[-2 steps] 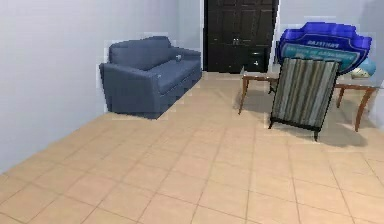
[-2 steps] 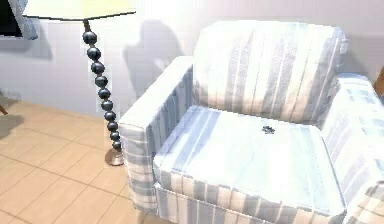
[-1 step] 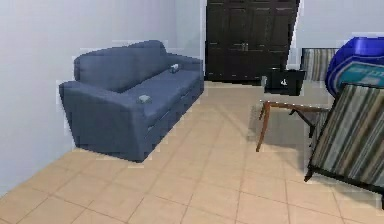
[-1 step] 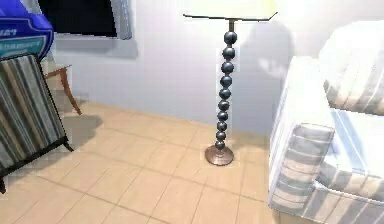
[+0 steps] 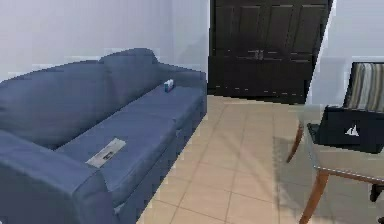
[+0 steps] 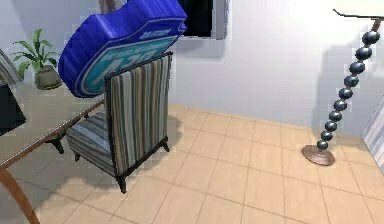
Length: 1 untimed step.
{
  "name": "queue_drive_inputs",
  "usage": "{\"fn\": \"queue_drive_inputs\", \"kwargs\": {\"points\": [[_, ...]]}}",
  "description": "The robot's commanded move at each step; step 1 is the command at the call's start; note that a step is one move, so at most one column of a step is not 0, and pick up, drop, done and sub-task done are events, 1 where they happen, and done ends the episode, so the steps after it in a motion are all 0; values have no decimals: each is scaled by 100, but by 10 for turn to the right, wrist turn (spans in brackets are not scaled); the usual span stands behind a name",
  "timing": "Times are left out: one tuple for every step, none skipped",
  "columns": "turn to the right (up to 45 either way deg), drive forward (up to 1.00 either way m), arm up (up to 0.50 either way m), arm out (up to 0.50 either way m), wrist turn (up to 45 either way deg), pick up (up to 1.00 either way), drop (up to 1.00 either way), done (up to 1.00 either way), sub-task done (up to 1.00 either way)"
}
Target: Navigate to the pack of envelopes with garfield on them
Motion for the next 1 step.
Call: {"fn": "queue_drive_inputs", "kwargs": {"points": [[60, 0, 0, 0, 0, 0, 0, 0, 0]]}}
